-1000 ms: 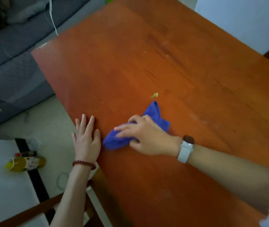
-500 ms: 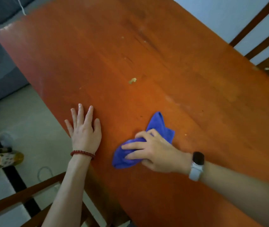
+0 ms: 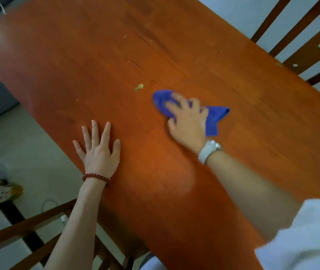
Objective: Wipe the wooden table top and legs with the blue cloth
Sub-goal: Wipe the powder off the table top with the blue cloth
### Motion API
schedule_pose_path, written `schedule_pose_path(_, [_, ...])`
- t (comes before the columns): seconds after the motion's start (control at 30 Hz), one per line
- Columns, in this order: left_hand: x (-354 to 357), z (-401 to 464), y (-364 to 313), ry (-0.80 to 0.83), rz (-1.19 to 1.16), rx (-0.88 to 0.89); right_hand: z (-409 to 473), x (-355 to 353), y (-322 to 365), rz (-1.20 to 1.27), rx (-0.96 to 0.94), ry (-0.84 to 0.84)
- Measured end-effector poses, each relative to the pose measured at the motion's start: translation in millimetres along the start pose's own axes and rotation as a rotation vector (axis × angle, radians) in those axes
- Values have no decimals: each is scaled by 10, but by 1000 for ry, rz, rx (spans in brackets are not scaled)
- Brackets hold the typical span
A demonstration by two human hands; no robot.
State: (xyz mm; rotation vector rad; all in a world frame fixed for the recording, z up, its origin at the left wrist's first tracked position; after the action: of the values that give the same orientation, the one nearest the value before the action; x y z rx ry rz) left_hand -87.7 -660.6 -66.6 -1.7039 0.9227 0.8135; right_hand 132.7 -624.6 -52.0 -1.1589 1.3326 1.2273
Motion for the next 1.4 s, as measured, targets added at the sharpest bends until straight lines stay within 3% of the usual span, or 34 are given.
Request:
schedule_pose_path(0.23, [-5,-251,-37,43,-38,18,-1490,100,391,72,-634,142])
schedule_pose_path(0.37, [156,-762,-185,66,-19,83,-2297,76,58,162,-763,222])
schedule_pose_path(0.63, [929,-2064,-730,172,9,230,-3606,-89,-922,362,-513,195])
schedule_pose_path(0.73, [1137,-2261,-761,141,132,238,-3499,-306,-1318,544,-209,44])
schedule_pose_path(0.87, [1186,-2266,-763,93,168,220,-2906,-504,-1993,402,278,-252])
schedule_pose_path(0.93, [1194,-2259,-769,88,197,221,-2619,-488,-2292,296,534,-244])
schedule_pose_path(1.03, [1196,-2254,-775,77,211,229,-2351,-316,-2489,209,801,-39])
schedule_pose_path(1.1, [1205,-2241,-769,66,213,227,-2263,-220,-2420,133,763,25])
schedule_pose_path(1.23, [1207,-2229,-766,38,211,244,-2322,-147,-2206,94,438,11])
schedule_pose_path(1.4, [1201,-2243,-758,42,212,271,-3163,-67,-1774,160,123,49])
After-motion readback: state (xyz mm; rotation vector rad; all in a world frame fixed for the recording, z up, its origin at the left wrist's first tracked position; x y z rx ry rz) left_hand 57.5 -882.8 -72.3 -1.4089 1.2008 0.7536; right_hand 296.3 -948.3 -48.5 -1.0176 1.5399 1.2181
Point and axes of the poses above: each hand's wrist, its own z-axis towards the middle knuckle, its own x-axis out of the palm, y = z × x, the point moved 3 cm from there along z, towards the middle knuckle, and after that the axes turned 8 degrees about -z, right-handed, at the moved point
